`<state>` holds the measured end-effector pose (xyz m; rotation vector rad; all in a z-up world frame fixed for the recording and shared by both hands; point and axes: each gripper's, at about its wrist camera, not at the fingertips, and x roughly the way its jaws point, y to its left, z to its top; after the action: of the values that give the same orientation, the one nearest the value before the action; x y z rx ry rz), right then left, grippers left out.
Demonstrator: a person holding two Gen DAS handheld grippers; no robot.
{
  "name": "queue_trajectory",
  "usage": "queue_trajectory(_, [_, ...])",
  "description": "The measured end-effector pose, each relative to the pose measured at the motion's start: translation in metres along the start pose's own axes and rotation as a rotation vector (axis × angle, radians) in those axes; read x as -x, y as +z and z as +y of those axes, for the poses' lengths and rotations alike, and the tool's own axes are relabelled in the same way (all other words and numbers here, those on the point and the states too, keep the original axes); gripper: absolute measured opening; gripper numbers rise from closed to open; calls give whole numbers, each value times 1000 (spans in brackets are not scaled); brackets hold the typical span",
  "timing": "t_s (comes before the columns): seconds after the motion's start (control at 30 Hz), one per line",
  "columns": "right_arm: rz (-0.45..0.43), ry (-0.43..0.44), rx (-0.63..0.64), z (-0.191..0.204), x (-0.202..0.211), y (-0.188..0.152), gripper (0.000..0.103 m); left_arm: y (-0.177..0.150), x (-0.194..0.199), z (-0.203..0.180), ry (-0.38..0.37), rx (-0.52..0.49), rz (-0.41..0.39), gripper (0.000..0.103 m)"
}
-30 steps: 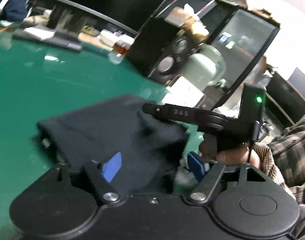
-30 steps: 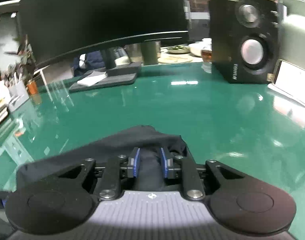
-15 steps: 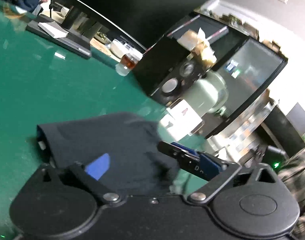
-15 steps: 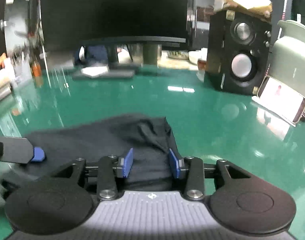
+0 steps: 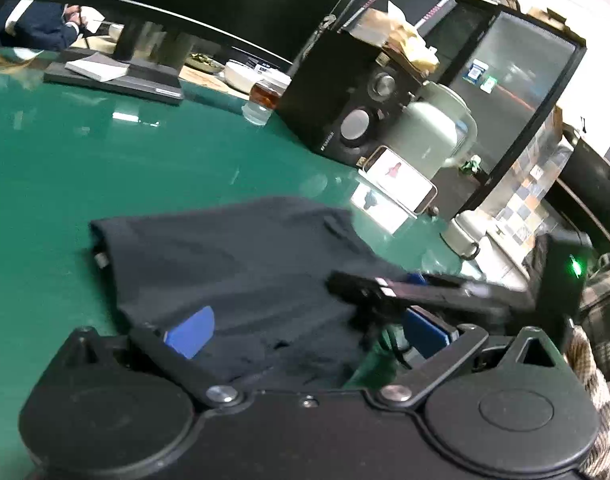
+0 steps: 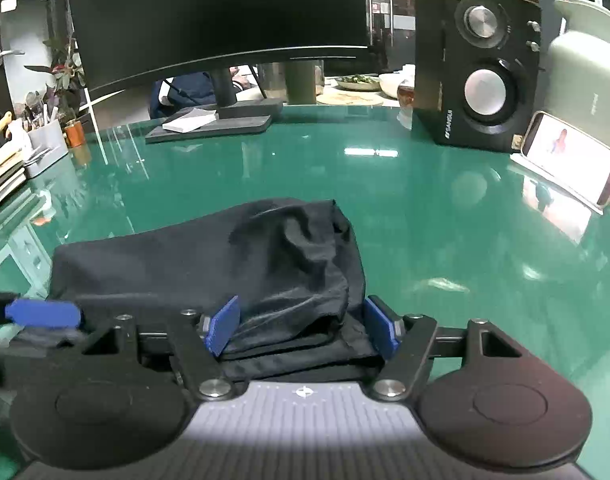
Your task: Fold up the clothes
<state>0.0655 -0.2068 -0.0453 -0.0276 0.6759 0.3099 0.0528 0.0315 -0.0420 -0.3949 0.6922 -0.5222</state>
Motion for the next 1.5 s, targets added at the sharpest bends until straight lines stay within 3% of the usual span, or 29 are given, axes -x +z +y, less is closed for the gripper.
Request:
queue_trajectory(0.1, [8,37,1,9,13,-10,74,0,18,10,65,7,-36,102])
queue_trajectory(0.17, [3,64,-15,10,26,-16,74,0,30,14,54,13,-53,102])
queue_trajectory(0.33, [-188,38,-91,0,55,-2,74,6,42,3,-10,14,-139,102])
queue_trajectory(0.37, [-202,35,-96,0,54,3,68,8,39,1,-24,27,-152,102])
queue_trajectory(0.43, [-228,28,-106,-1,50,14,20,9,30,-6,-40,36,-159,102])
queue_trajectory(0.63, [-181,31,-50,11,14,32,17,3,1,-9,-40,32,-72,99])
queue_trajectory(0.7, [-110,36,-34,11,-5,34,17,-3,-6,-5,-25,33,-30,98])
queue_trajectory(0.8, [-45,42,-31,9,-29,25,5,-8,-6,-11,-2,-32,-27,97])
queue_trajectory(0.97, [-43,50,-77,10,-20,28,6,-13,-2,-15,13,-81,-23,97])
queue_trajectory(1.07, [-76,61,-95,13,-5,26,11,-11,7,-14,8,-55,-34,97])
queue_trajectory(1.13, [-114,54,-55,16,11,19,22,-13,9,-10,14,-59,-23,98])
queue_trajectory(1.27, [-44,27,-29,13,8,-1,25,-18,8,-12,37,-141,-28,98])
queue_trajectory(1.5, [-30,62,-34,17,16,-8,27,-8,14,3,69,-62,-42,98])
